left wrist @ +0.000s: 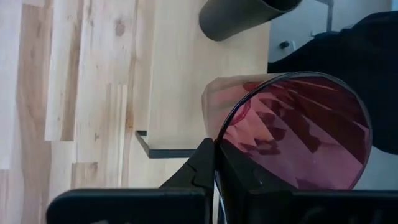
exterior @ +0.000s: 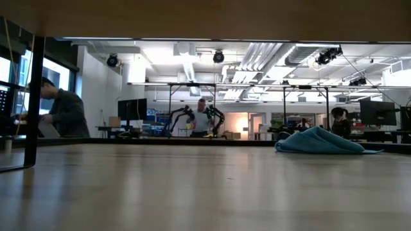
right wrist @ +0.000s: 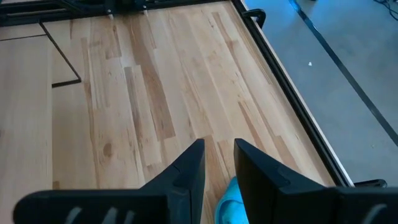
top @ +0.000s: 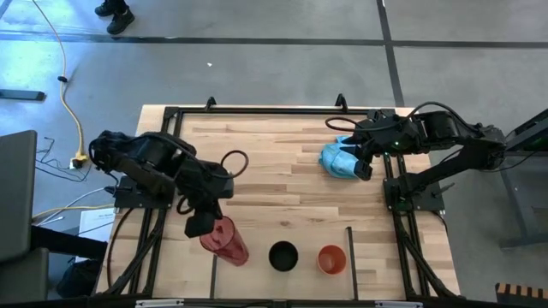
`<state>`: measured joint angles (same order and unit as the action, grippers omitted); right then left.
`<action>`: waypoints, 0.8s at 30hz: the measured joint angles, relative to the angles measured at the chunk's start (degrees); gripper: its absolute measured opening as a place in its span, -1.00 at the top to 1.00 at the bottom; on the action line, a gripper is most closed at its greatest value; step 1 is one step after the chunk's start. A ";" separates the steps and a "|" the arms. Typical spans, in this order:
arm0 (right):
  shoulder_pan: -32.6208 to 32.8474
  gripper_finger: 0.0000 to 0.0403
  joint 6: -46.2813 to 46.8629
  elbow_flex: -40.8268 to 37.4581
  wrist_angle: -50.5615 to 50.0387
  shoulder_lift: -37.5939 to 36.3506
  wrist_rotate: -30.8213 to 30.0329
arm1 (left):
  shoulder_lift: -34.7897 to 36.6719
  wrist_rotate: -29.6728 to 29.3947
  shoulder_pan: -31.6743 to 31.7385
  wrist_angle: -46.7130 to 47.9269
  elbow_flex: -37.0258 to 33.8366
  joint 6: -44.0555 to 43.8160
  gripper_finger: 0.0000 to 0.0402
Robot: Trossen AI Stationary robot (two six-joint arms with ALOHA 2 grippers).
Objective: Stack small to large cups/mugs on shelf
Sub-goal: Put the red cup on the shelf
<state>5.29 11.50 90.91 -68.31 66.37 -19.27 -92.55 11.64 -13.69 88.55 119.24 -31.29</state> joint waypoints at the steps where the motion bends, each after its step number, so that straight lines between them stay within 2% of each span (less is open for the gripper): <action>1: -0.01 0.61 0.01 0.00 0.00 0.00 0.00 | -0.33 -0.27 0.01 0.00 0.01 -0.02 1.00; 13: 0.01 0.61 -0.02 0.00 -0.74 -0.02 0.22 | -4.27 0.62 -1.14 1.47 -0.02 -0.48 1.00; 24: 0.01 0.61 -0.04 0.00 -0.87 -0.02 0.22 | -4.27 -0.37 -2.57 -0.17 -0.02 -2.22 1.00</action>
<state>5.30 11.46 90.91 -69.19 66.35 -19.05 -96.82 11.27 -16.26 88.38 119.22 -33.51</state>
